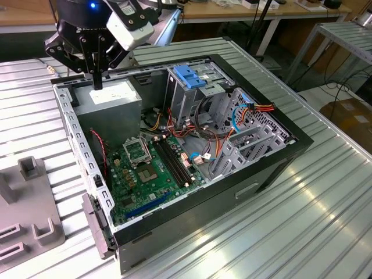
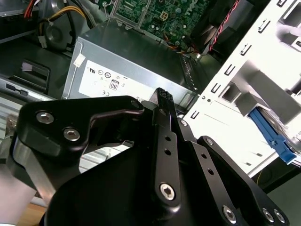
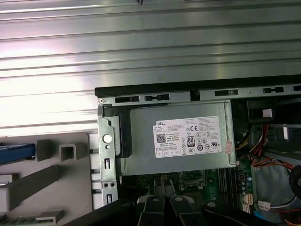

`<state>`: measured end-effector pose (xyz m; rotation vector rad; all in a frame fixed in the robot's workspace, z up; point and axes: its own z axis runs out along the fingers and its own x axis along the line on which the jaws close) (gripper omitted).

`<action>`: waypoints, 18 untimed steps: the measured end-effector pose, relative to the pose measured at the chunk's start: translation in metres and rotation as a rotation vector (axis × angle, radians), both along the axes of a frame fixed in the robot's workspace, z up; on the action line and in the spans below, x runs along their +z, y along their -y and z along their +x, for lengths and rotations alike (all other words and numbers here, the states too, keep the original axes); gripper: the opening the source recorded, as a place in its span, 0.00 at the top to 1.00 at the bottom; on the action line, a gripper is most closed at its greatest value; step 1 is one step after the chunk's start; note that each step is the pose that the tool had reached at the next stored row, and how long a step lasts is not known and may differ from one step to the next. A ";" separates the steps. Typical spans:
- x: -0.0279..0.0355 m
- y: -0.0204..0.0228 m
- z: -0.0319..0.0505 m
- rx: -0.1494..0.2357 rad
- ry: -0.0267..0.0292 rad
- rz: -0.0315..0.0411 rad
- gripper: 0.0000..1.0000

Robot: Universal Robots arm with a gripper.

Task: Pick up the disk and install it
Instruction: 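Reach for the disk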

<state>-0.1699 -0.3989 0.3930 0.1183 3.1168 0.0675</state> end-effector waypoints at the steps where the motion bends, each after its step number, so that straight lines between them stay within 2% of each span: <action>1: 0.0000 0.0000 -0.0008 0.000 -0.0001 0.0000 0.90; 18: 0.0000 0.0000 -0.0142 0.000 -0.0003 0.0000 0.90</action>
